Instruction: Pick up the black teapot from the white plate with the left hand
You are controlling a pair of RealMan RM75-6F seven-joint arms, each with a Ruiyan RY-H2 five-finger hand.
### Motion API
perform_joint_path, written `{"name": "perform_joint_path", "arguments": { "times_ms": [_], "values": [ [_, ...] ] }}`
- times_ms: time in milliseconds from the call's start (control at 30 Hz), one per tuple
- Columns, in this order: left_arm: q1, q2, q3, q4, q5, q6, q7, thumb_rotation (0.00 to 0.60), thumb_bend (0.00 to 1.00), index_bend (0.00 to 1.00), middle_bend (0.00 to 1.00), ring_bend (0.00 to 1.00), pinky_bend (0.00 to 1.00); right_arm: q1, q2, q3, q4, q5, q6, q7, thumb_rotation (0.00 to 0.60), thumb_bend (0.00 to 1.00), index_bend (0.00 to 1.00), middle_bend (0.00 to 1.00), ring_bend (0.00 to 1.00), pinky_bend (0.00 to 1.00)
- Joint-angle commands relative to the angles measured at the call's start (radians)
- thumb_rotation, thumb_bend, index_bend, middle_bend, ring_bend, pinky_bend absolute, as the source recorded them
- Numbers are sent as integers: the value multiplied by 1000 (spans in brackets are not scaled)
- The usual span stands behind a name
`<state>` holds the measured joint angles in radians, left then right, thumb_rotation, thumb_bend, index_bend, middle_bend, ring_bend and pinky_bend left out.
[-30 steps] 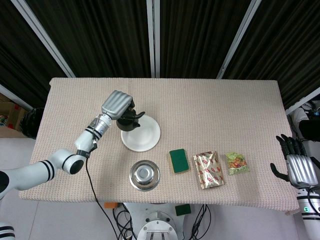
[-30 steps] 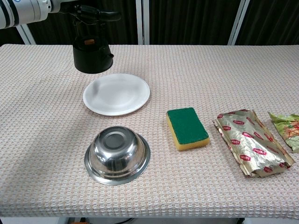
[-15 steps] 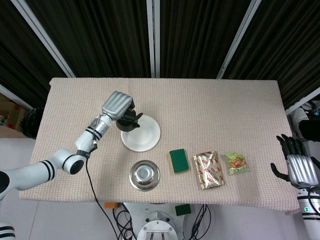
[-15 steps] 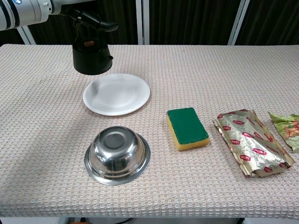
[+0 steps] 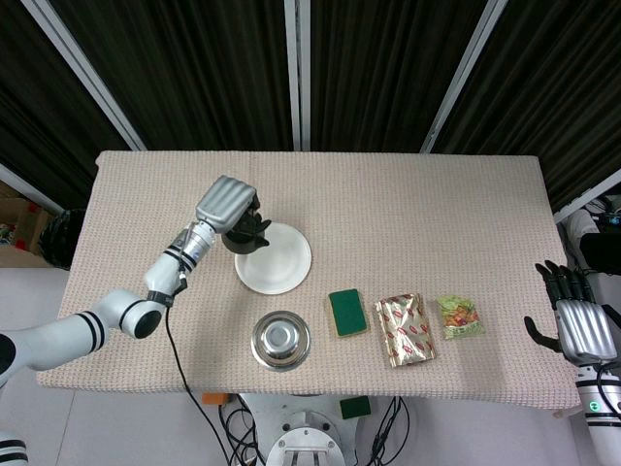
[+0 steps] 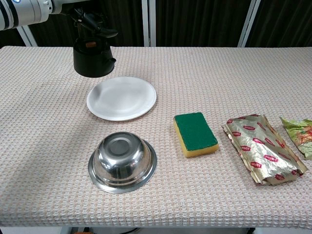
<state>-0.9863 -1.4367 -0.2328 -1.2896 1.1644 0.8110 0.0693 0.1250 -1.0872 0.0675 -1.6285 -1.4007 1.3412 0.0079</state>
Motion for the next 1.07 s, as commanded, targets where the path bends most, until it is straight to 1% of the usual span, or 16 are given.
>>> {"name": "perform_joint_path", "arguments": {
  "times_ms": [33,133,200,233,300,333,533,900,1067],
  "values": [
    [2,1,-1,-2,1,3,0,474,297,1000,1000,1000,796,0,0,0,0,0,0,-1,600,333,0,0,0,0],
    [5,1,-2,-2,12,17,1,485,298,1000,1000,1000,799,1,0,0,0,0,-1,-2,600,333,0,0,0,0],
    [8,-2,-1,1,24,34,9,524,298,1000,1000,1000,799,1,0,-1,0,1,-1,-2,600,333,0,0,0,0],
    [10,-5,2,5,36,47,17,558,298,1000,1000,1000,800,1,0,-1,0,1,-2,-2,600,334,0,0,0,0],
    [14,-12,6,11,55,71,28,594,300,1000,1000,1000,802,1,0,-1,1,2,-3,-2,600,334,0,0,0,0],
    [16,-17,10,18,70,87,34,600,301,1000,1000,1000,803,1,-1,0,1,2,-3,-3,600,334,0,0,0,0],
    [24,-39,26,53,133,147,62,600,301,1000,1000,1000,803,3,-2,-1,1,4,-5,-6,600,333,0,0,0,0],
    [30,-50,35,82,178,177,84,600,302,1000,1000,1000,804,4,-3,-1,1,7,-9,-9,600,334,0,0,0,0],
    [34,-57,34,86,181,180,78,600,303,1000,1000,1000,804,5,-2,-2,-1,7,-12,-7,600,333,0,0,0,0]
  ]
}}
